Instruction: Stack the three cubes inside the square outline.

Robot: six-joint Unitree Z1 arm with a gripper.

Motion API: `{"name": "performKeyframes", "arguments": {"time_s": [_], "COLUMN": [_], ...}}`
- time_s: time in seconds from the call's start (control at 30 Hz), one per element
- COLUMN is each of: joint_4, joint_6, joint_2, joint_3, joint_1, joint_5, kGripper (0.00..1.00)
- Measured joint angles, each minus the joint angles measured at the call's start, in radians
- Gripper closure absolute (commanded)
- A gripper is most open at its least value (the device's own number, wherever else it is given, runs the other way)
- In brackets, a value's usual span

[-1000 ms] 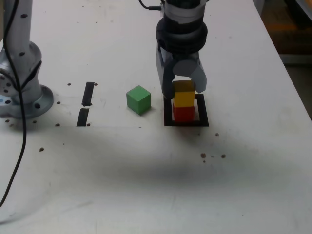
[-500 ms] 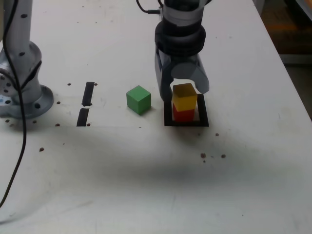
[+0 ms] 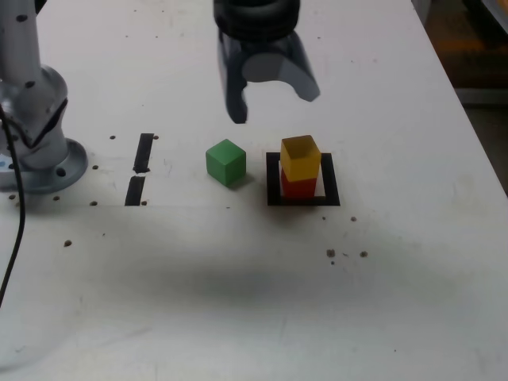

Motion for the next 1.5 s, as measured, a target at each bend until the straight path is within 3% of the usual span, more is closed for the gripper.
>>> {"name": "performKeyframes", "arguments": {"time_s": [0.17,0.5,0.67,0.83,1.07,1.5], "joint_4": [0.036,0.020,-0.040,-0.157,-0.287,-0.391], "joint_6": [-0.047,-0.137,-0.147,-0.150,-0.150,-0.150], "joint_2": [-0.033,-0.033,-0.033,-0.034,-0.034,-0.012], "joint_3": [0.019,0.147,0.205,0.289,0.388,0.457], "joint_1": [0.011,0.058,0.085,0.105,0.133,0.151], "joint_5": [-0.025,-0.139,-0.182,-0.218,-0.235,-0.243], "kGripper": [0.15,0.12,0.08,0.03,0.02,0.04]}}
